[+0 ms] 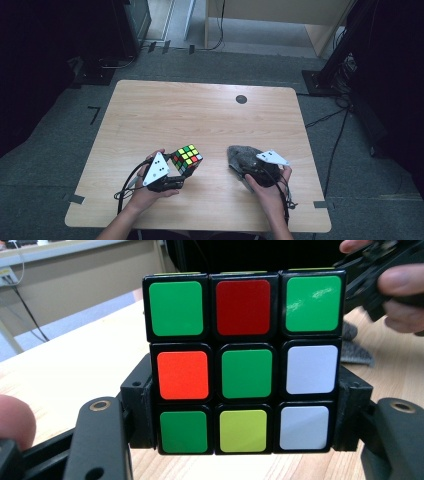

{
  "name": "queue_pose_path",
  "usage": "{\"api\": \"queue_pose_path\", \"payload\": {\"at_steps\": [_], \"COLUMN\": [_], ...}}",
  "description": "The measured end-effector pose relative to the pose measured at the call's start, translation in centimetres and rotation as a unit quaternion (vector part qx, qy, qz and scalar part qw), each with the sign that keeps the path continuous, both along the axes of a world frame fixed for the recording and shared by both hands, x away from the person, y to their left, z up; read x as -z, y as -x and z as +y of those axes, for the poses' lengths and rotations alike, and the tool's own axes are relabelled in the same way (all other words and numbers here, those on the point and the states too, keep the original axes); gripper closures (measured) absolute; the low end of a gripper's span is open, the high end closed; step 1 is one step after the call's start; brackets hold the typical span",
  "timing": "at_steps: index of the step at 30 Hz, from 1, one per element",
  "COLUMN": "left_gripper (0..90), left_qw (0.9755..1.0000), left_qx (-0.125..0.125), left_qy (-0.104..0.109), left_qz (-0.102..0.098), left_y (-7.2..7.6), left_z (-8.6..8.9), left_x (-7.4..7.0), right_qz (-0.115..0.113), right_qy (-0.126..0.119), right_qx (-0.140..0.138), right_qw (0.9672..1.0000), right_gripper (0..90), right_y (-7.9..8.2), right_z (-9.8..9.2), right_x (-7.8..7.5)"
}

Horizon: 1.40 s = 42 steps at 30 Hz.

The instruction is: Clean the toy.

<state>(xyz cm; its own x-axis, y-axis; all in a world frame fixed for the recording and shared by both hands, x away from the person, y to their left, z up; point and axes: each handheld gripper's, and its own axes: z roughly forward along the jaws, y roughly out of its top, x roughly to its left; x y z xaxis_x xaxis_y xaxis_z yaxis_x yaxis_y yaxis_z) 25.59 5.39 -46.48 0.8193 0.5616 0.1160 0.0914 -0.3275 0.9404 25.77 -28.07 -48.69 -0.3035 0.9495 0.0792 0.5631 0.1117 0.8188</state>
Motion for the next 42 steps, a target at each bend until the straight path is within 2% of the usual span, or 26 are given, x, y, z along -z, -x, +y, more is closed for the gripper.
{"api": "queue_pose_path", "payload": {"at_steps": [2, 4, 6, 9, 12, 13, 15, 17, 18, 20, 21, 22, 23, 26, 28, 30, 31, 32, 35, 36, 37, 38, 39, 40, 41, 42], "left_gripper": [33.4, 33.4, 33.4, 33.4, 33.4, 33.4, 33.5, 33.5, 33.5, 33.5, 33.5, 33.5, 33.5, 33.5, 33.5, 33.5, 33.7, 33.7, 33.8, 33.7, 33.8, 33.8, 33.8, 33.8, 33.8, 33.8], "left_qw": [1.0, 0.9999, 0.9997, 0.9996, 0.9995, 0.9995, 0.9997, 0.9997, 0.9997, 0.9995, 0.9993, 0.9991, 0.9989, 0.9983, 0.998, 0.998, 0.9981, 0.9979, 0.9982, 0.9982, 0.9982, 0.9981, 0.998, 0.9978, 0.9976, 0.9974], "left_qx": [0.004, 0.01, 0.019, 0.018, 0.014, 0.014, 0.012, 0.013, 0.014, 0.02, 0.023, 0.028, 0.031, 0.041, 0.048, 0.05, 0.048, 0.048, 0.054, 0.054, 0.054, 0.054, 0.054, 0.053, 0.056, 0.061], "left_qy": [-0.005, 0.0, 0.007, 0.012, 0.011, 0.01, 0.005, -0.001, -0.006, -0.014, -0.019, -0.027, -0.032, -0.042, -0.041, -0.038, -0.039, -0.042, -0.025, -0.024, -0.024, -0.03, -0.033, -0.038, -0.041, -0.039], "left_qz": [0.001, 0.006, 0.013, 0.02, 0.025, 0.026, 0.021, 0.02, 0.02, 0.022, 0.021, 0.017, 0.014, 0.004, 0.0, -0.004, -0.005, -0.009, -0.002, -0.002, -0.001, 0.0, -0.002, -0.004, -0.006, -0.008], "left_y": [0.2, 0.3, 0.2, 0.0, -0.1, -0.1, 0.0, 0.0, 0.0, 0.1, 0.2, 0.4, 0.6, 1.2, 1.4, 1.6, 1.6, 1.6, 1.6, 1.5, 1.4, 1.4, 1.4, 1.5, 1.5, 1.6], "left_z": [-0.3, -0.4, -0.3, -0.1, 0.1, 0.1, 0.1, -0.1, -0.2, -0.6, -0.7, -1.1, -1.3, -2.0, -2.2, -2.1, -2.1, -2.0, -1.7, -1.6, -1.7, -1.8, -1.8, -1.9, -1.9, -2.0], "left_x": [0.0, 0.0, -0.1, -0.2, -0.1, -0.1, -0.1, 0.0, 0.1, 0.4, 0.5, 0.6, 0.6, 0.6, 0.3, -0.1, -0.2, -0.3, -0.6, -0.6, -0.6, -0.5, -0.4, -0.3, -0.3, -0.3], "right_qz": [0.01, 0.028, 0.038, 0.038, 0.039, 0.037, 0.018, -0.01, -0.026, -0.058, -0.075, -0.084, -0.094, -0.107, -0.102, -0.094, -0.093, -0.093, -0.074, -0.071, -0.07, -0.073, -0.075, -0.077, -0.08, -0.084], "right_qy": [0.015, 0.018, 0.029, 0.027, 0.005, -0.01, -0.046, -0.063, -0.073, -0.099, -0.116, -0.124, -0.135, -0.146, -0.143, -0.135, -0.127, -0.128, -0.124, -0.128, -0.137, -0.145, -0.152, -0.154, -0.157, -0.155], "right_qx": [0.015, 0.021, 0.026, 0.021, 0.015, 0.012, -0.005, -0.026, -0.039, -0.064, -0.081, -0.092, -0.112, -0.162, -0.194, -0.211, -0.21, -0.204, -0.168, -0.166, -0.173, -0.187, -0.208, -0.217, -0.233, -0.244], "right_qw": [0.9997, 0.9992, 0.9985, 0.9987, 0.9991, 0.9992, 0.9988, 0.9977, 0.9963, 0.9913, 0.987, 0.9844, 0.98, 0.9701, 0.965, 0.9637, 0.965, 0.9659, 0.9752, 0.9752, 0.9728, 0.9688, 0.9633, 0.9609, 0.9563, 0.9535], "right_gripper": [24.5, 29.0, 38.9, 57.6, 68.7, 71.2, 74.0, 74.8, 74.9, 74.8, 74.7, 74.6, 74.6, 74.4, 74.2, 74.1, 74.1, 74.2, 74.5, 74.6, 74.6, 74.5, 74.4, 74.4, 74.3, 74.3], "right_y": [-0.6, -1.0, -1.1, -1.0, -0.7, -0.5, 0.0, 0.6, 1.0, 1.8, 2.5, 2.8, 3.5, 4.6, 5.2, 5.3, 5.2, 5.1, 4.3, 4.2, 4.2, 4.4, 4.7, 4.8, 5.1, 5.3], "right_z": [0.4, 0.5, 0.6, 0.4, 0.0, 0.0, 0.2, 0.9, 1.3, 2.2, 2.8, 3.2, 3.9, 5.8, 7.2, 8.1, 8.2, 8.1, 6.9, 6.6, 6.4, 6.5, 6.9, 7.1, 7.5, 8.0], "right_x": [1.4, 2.5, 3.1, 3.0, 2.7, 2.5, 1.7, 0.3, -0.6, -2.6, -3.7, -4.4, -5.3, -6.7, -7.1, -6.7, -6.4, -6.2, -5.6, -5.5, -5.5, -5.8, -6.2, -6.4, -6.8, -7.0]}}
